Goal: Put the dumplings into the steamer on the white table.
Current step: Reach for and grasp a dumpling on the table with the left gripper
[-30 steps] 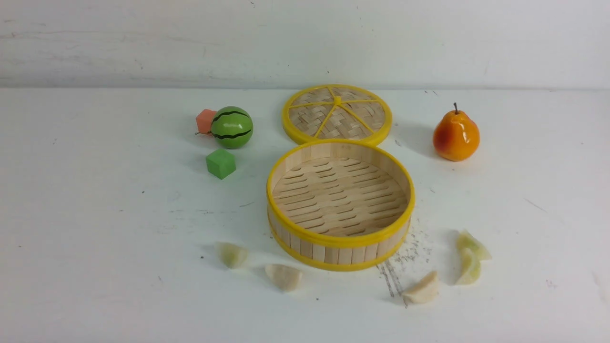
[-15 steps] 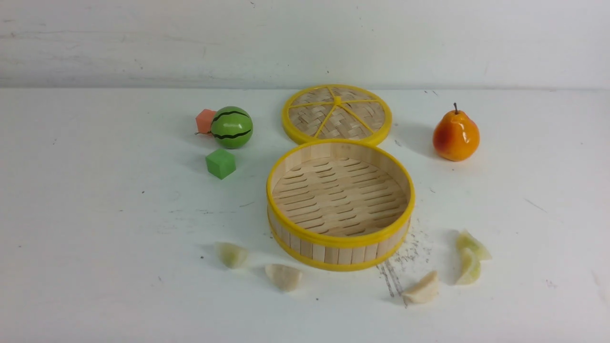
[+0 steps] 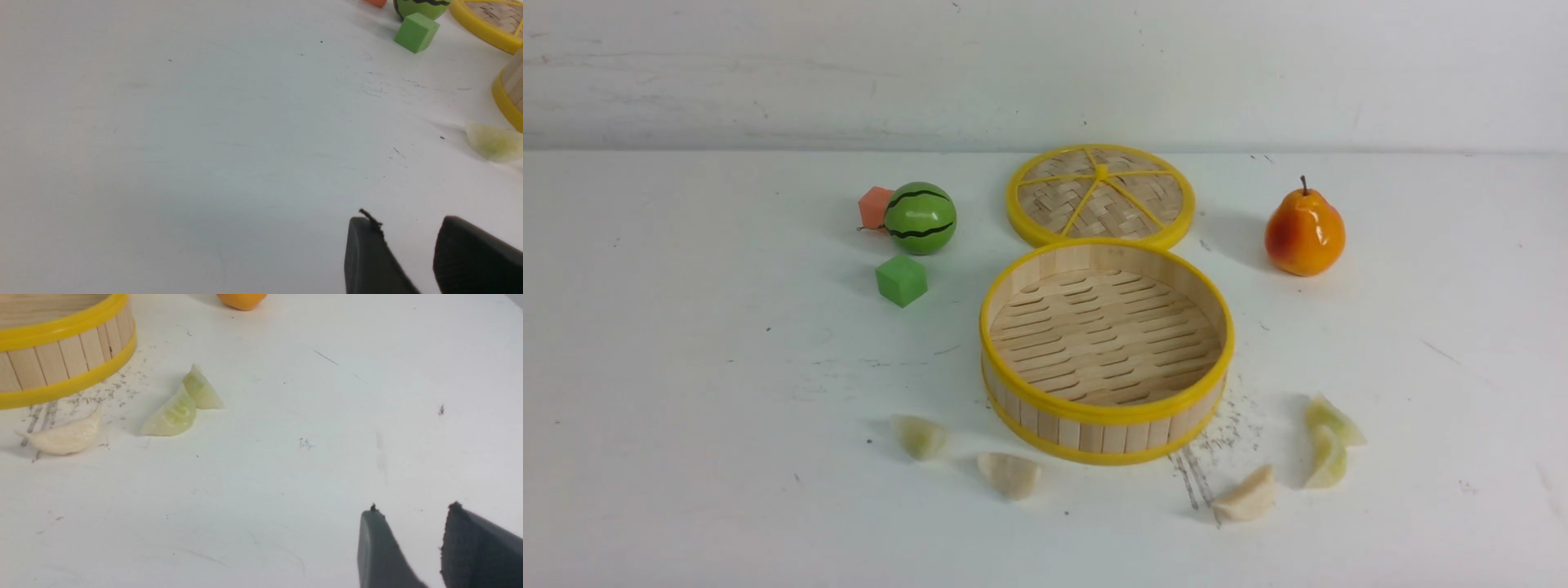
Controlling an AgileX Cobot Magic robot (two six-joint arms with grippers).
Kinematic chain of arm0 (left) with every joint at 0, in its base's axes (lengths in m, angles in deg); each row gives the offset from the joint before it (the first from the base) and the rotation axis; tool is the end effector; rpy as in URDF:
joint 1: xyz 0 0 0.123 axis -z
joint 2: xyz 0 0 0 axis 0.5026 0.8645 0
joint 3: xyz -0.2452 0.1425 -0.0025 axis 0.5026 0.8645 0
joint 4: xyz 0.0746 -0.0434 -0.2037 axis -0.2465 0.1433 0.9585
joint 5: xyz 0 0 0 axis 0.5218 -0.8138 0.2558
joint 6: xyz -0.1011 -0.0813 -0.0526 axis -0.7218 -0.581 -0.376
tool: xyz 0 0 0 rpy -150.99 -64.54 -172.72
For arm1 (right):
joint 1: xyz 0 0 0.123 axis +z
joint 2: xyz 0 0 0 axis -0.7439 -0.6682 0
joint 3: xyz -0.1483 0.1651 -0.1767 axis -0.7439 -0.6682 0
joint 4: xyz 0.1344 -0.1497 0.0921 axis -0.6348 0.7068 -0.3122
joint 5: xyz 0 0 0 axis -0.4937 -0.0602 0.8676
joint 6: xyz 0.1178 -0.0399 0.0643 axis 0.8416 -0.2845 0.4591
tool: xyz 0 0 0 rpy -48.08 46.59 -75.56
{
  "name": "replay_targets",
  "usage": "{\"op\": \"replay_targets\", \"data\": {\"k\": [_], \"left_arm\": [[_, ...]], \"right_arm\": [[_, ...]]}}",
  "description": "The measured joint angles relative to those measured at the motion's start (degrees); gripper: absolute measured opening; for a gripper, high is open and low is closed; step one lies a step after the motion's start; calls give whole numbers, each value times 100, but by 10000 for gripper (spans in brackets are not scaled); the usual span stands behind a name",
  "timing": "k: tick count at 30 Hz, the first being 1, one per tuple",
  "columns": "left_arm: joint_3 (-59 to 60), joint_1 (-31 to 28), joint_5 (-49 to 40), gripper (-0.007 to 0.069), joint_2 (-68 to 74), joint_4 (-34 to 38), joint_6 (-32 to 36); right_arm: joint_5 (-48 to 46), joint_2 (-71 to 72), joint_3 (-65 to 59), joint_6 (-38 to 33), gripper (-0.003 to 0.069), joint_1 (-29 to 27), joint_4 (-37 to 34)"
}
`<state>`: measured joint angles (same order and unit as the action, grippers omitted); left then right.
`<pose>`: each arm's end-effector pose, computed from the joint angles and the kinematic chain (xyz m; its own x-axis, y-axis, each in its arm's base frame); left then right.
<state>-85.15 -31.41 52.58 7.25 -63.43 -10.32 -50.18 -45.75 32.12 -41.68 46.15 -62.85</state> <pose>0.0691 0.0011 0.1557 -0.2883 -0.2432 -0.9262 -0.0900 0.9698 -0.2266 0.0695 -0.0052 0.1596 -0.2951 -0.0272 -0.9551 0.0416 0.9983 -0.0413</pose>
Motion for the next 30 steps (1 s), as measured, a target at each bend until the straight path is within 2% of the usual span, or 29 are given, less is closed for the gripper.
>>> {"op": "replay_targets", "data": {"k": [12,30], "left_arm": [[0,0,0,237,0,0,0],[0,0,232,237,0,39,-2]], "right_arm": [[0,0,0,0,240,0,53],[6,0,0,0,240,0,-262]]}}
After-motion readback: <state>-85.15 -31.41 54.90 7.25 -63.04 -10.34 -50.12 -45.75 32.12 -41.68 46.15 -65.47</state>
